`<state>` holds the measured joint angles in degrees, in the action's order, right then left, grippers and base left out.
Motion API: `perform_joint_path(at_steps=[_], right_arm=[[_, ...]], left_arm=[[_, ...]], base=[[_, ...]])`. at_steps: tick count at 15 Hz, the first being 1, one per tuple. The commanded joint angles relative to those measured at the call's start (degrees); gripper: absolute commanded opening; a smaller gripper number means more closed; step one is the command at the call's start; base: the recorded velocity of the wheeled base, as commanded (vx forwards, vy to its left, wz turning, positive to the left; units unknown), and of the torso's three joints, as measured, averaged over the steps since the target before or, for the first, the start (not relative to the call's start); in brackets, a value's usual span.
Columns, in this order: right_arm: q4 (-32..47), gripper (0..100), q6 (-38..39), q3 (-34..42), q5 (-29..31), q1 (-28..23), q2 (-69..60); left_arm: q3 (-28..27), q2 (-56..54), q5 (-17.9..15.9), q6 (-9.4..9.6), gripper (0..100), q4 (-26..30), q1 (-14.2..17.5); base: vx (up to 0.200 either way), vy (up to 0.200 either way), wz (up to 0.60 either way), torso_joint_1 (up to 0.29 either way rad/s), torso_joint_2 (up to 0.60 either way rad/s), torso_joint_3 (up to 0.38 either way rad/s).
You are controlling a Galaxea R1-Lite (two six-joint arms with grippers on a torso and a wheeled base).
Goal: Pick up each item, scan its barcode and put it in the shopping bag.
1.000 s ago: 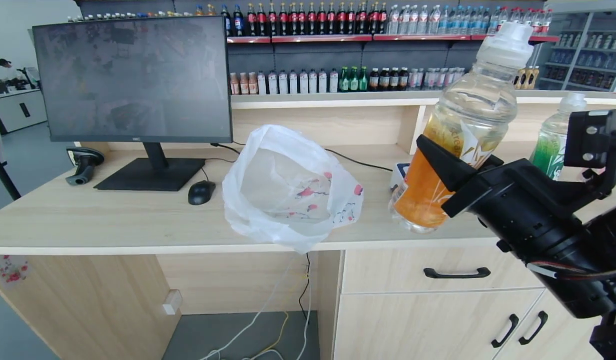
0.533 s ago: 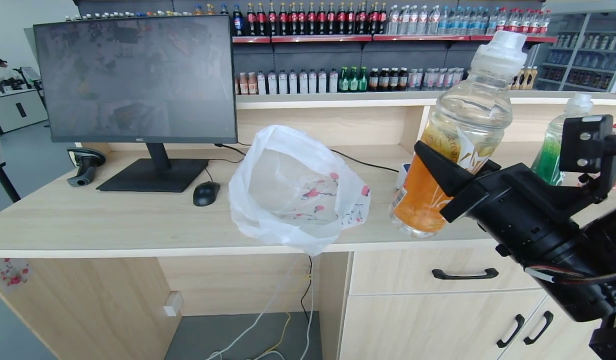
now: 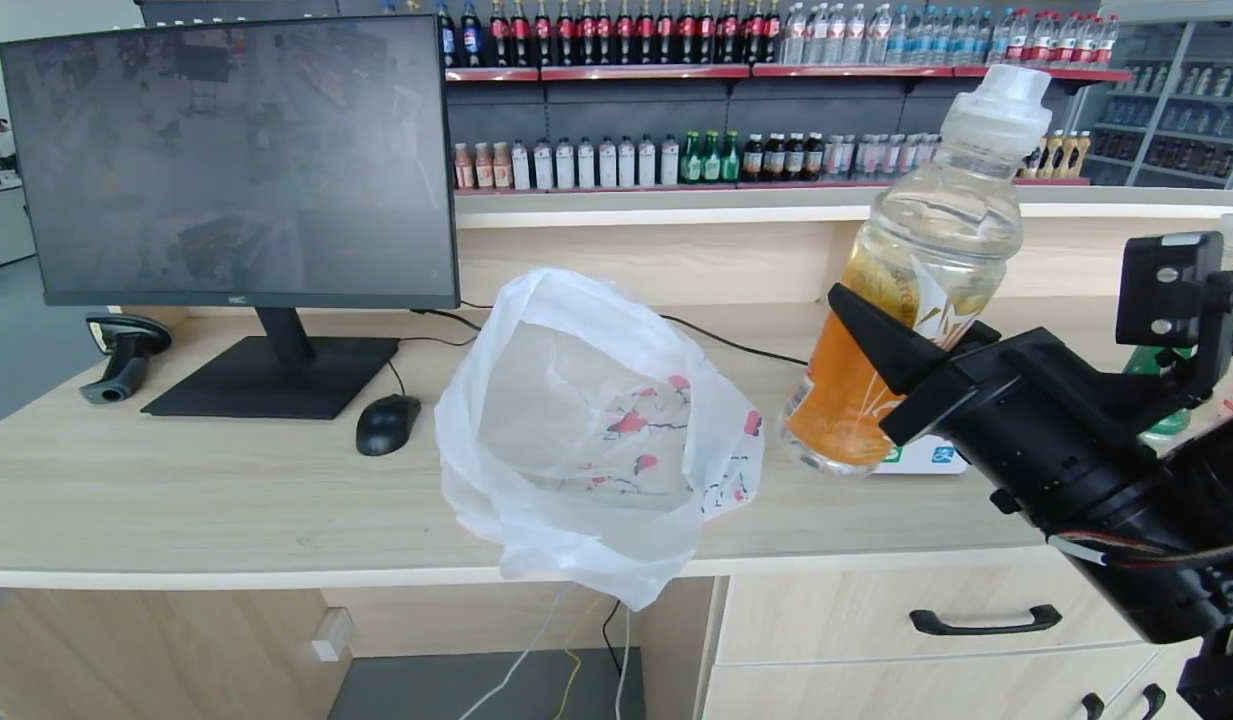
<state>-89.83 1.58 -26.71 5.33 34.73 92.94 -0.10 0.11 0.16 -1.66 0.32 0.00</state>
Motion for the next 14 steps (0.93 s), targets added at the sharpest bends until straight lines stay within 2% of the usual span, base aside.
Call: perform_joint_path(at_steps=[1, 4, 12, 14], right_arm=[[-0.2, 0, 0.0, 0.2, 0.0, 0.0, 0.1], [-0.2, 0, 0.0, 0.3, 0.1, 0.0, 0.1], [-0.2, 0, -0.2, -0.4, 0.0, 0.0, -0.1], [-0.2, 0, -0.3, -0.5, 0.0, 0.0, 0.3]], left_arm=[[0.0, 0.0, 0.0, -0.01, 100, -0.1, 0.0], [0.0, 0.0, 0.0, -0.10, 100, -0.1, 0.0], [0.0, 0.0, 0.0, -0.10, 100, -0.1, 0.0], [0.0, 0.0, 0.0, -0.10, 100, -0.1, 0.0]], base=[[0.000, 0.000, 0.00, 0.000, 0.00, 0.000], [0.000, 0.000, 0.00, 0.000, 0.00, 0.000], [0.000, 0.000, 0.60, 0.004, 0.00, 0.002], [0.000, 0.000, 0.00, 0.000, 0.00, 0.000]])
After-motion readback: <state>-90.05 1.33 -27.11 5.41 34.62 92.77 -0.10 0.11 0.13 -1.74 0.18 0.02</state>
